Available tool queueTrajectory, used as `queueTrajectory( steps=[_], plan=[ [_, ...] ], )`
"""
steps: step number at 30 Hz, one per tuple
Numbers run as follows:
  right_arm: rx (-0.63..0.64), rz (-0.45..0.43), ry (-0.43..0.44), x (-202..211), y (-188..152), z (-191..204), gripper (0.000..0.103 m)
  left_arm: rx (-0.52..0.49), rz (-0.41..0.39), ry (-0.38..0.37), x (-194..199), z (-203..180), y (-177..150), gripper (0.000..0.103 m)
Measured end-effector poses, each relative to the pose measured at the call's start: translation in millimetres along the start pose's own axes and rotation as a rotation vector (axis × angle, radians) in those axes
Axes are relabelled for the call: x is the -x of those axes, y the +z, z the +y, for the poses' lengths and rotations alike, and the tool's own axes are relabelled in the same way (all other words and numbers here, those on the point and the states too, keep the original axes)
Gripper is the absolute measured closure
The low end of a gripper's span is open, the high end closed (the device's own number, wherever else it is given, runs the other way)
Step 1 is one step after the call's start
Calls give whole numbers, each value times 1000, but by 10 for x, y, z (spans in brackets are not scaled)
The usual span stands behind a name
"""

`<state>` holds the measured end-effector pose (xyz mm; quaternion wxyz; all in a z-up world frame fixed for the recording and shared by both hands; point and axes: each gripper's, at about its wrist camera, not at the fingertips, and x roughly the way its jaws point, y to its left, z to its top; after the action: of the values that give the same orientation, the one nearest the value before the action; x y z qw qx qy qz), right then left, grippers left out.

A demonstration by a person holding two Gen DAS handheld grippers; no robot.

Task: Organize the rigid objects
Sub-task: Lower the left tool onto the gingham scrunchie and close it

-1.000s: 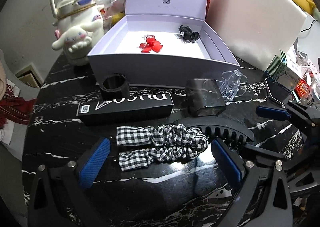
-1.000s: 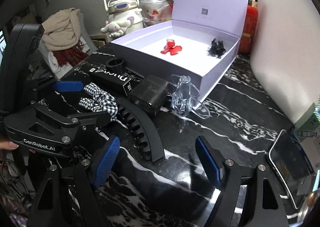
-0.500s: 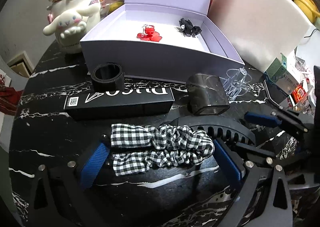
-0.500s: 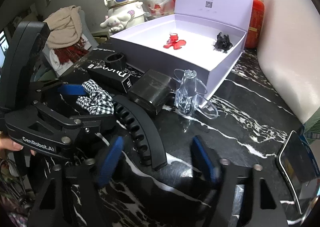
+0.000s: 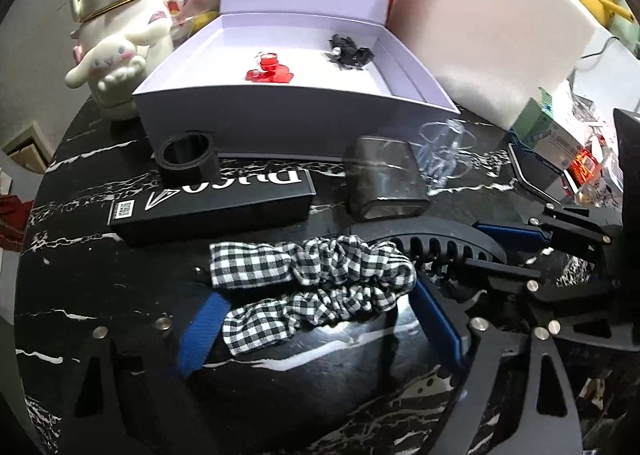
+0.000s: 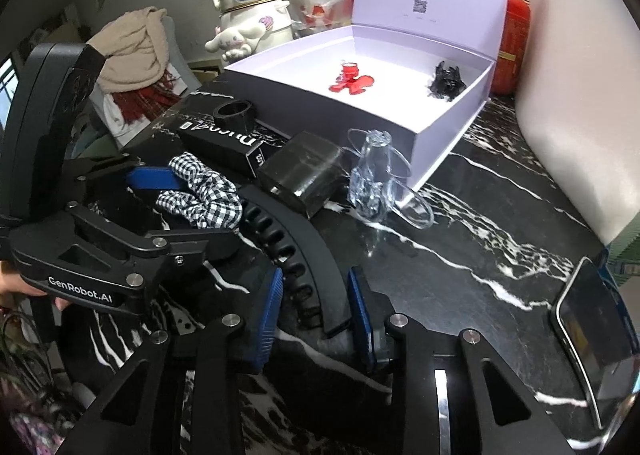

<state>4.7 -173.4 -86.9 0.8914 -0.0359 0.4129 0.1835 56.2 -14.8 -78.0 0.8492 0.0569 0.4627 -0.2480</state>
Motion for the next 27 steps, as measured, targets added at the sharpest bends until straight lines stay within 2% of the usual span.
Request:
queueTrajectory(
  steps=[2, 10, 15, 20, 23, 27],
  plan=[
    [-7, 3, -4, 30, -35, -20, 70, -22, 5, -5, 4, -54, -8, 22],
    [-28, 12, -19, 187, -220, -77, 72, -67, 11, -35, 76, -217, -128, 22],
    [-33, 19, -27, 276, -307, -95, 72, -75, 13, -47, 120, -271, -191, 26],
    [-27, 40, -31, 310, -352, -100, 70, -91, -21, -68, 222, -310, -275, 26],
    [-9, 52, -59, 280, -350, -73, 59, -149, -74, -12, 333, -411, -329, 25],
    [6, 53, -63, 253, -341, -47, 53, -224, -132, 140, 436, -538, -380, 25]
  ],
)
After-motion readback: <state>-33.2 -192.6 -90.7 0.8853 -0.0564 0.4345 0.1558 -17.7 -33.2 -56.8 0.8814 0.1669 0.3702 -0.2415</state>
